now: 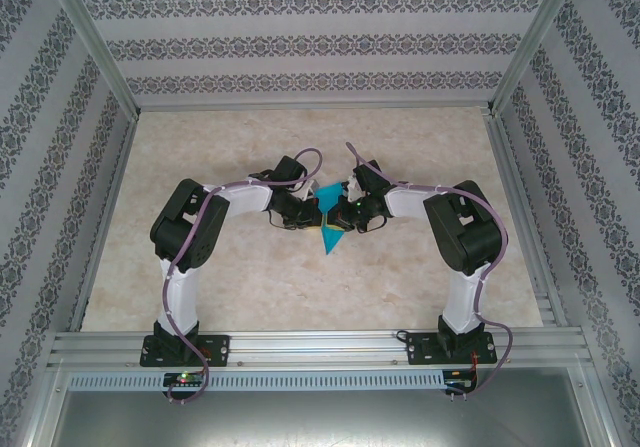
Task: Fold a paper plane with a square sheet of paper (pick it up from the middle)
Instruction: Fourth fold the wing at the center of the table.
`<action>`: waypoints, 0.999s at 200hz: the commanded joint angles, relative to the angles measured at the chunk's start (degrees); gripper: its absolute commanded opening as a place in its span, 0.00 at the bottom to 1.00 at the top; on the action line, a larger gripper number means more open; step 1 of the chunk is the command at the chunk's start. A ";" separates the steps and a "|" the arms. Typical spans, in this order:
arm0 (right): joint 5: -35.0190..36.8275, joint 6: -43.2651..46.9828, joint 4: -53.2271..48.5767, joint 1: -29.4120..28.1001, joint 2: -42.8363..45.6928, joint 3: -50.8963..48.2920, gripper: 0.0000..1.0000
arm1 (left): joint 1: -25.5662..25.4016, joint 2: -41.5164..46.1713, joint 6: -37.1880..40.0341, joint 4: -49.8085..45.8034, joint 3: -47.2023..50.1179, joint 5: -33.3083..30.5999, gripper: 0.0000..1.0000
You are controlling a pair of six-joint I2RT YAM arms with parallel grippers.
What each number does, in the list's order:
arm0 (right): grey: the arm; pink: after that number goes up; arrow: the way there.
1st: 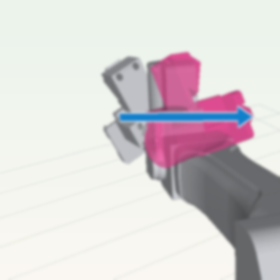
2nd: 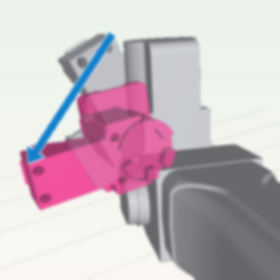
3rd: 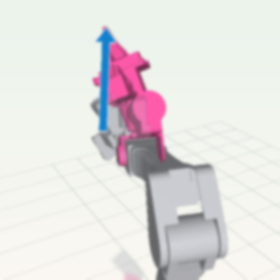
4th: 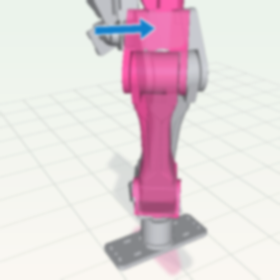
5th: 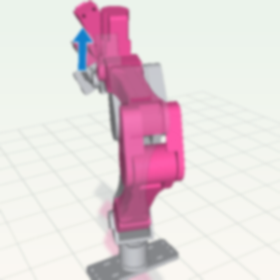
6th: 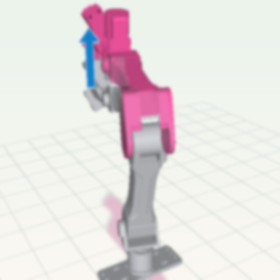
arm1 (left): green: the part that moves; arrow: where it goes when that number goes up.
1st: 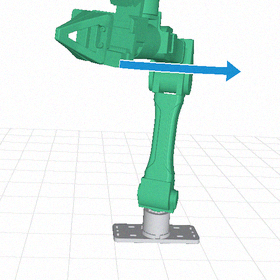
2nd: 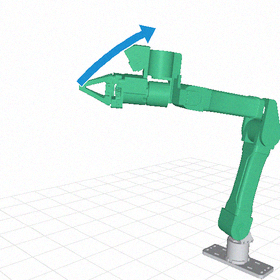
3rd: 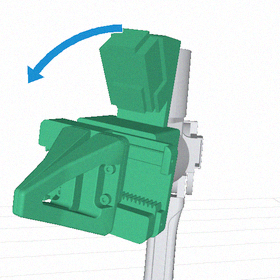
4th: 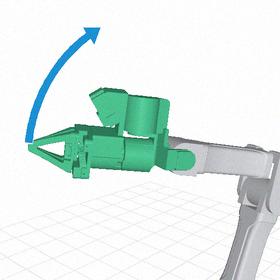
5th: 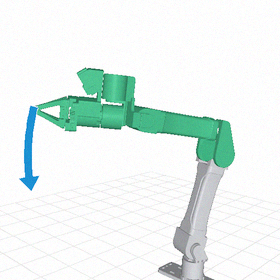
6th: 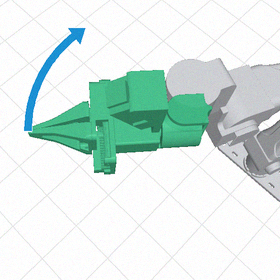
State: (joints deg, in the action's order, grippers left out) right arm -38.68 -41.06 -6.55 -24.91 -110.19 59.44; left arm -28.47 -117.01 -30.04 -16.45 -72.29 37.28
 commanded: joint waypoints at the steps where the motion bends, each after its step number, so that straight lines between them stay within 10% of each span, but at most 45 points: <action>1: -1.03 -0.21 0.26 -0.67 -0.20 1.09 0.07 | -0.54 -2.26 0.88 1.39 2.02 -0.89 0.00; 200: -3.51 -3.05 6.54 -1.64 -3.18 -0.99 0.08 | 0.27 -1.92 -0.30 3.53 3.56 0.68 0.00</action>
State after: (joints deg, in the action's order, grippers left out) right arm -40.95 -42.81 -3.31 -25.63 -111.42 59.11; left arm -27.64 -116.95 -30.22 -13.67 -70.72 39.46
